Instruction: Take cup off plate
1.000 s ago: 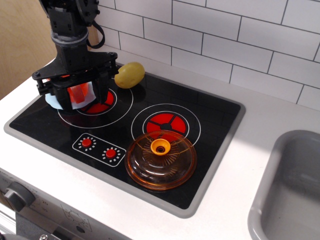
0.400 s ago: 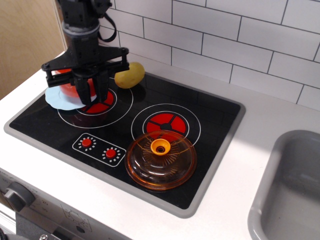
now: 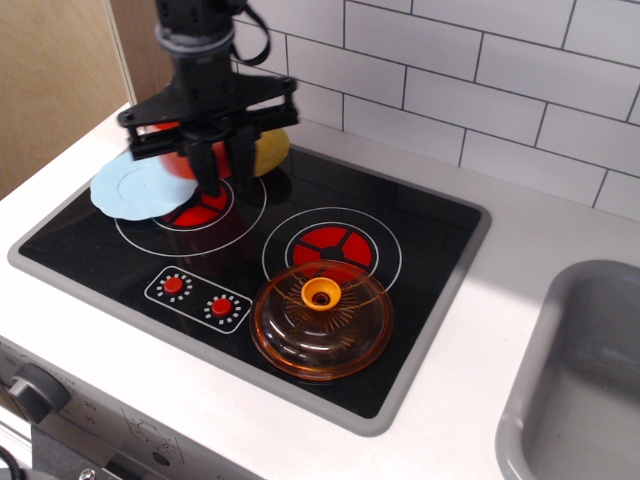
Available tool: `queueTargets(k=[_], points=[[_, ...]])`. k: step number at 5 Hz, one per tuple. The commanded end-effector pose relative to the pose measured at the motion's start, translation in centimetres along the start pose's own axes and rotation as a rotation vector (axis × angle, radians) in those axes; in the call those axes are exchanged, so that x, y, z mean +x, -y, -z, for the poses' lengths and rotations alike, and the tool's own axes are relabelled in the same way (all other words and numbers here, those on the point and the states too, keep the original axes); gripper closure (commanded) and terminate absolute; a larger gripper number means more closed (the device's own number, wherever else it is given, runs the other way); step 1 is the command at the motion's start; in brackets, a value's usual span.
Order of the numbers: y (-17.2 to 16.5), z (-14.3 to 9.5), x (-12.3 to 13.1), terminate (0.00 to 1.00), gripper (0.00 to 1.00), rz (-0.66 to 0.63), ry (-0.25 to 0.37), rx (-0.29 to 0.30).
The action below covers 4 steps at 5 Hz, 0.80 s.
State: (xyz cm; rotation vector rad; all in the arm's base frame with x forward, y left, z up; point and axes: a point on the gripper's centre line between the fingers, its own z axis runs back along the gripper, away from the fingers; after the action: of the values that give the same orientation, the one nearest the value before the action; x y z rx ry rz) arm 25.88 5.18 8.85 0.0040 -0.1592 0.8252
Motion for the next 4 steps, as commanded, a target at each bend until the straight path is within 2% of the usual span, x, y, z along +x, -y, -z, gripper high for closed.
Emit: queueTargets(k=[1,3,4], points=[[1.8,-0.8,-4.0,0.0,1.0,0.107,0.025,-0.091],[2.7,-0.3,-6.5,0.0,1.0,0.13,-0.006,-0.107],[3.0,0.1,-7.3,0.0,1.0,0.136,-0.002,-0.119]])
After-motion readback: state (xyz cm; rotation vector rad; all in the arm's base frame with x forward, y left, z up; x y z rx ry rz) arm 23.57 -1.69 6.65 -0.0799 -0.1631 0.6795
